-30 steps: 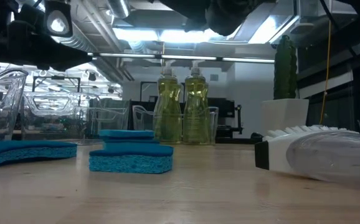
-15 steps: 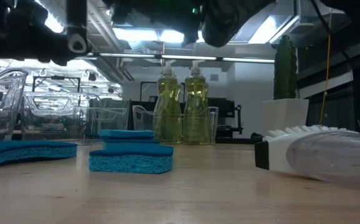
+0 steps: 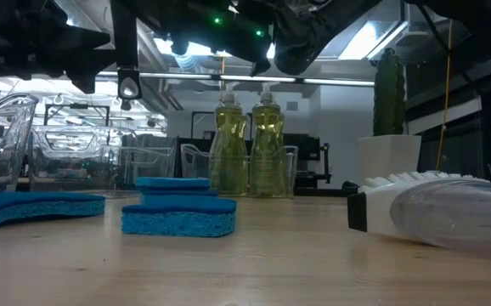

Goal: Pick & Place Kitchen Sink Supplies
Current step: Put the black dish brush into the bottom left transparent bin

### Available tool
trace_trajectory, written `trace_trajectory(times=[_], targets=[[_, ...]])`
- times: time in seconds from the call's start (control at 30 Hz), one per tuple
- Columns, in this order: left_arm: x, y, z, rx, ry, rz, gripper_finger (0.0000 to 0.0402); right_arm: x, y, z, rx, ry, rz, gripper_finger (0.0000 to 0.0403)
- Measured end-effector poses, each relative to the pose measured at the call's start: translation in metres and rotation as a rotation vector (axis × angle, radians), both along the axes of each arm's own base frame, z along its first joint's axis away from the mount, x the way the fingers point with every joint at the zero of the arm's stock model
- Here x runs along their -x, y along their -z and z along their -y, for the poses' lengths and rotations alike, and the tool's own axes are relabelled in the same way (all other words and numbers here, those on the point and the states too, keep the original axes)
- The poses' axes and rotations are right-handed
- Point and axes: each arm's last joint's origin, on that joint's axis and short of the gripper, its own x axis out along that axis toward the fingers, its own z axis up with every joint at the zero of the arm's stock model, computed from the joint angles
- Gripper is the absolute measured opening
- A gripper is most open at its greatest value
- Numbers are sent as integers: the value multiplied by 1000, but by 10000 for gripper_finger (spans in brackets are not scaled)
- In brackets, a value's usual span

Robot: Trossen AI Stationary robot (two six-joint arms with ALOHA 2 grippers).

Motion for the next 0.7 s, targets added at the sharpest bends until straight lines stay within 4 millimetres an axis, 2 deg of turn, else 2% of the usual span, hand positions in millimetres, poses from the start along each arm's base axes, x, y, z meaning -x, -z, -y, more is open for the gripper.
trace_trajectory(times=[0.23, 0.4, 0.7], targets=[[-6, 0, 5, -55, 63, -17, 193, -6, -6, 1, 23, 34, -53, 97], [-9, 0, 12, -124, 115, -14, 224, -7, -6, 2, 22, 53, -77, 97], [-14, -4, 16, -160, 77, 14, 275, -7, -8, 5, 13, 86, -61, 97]])
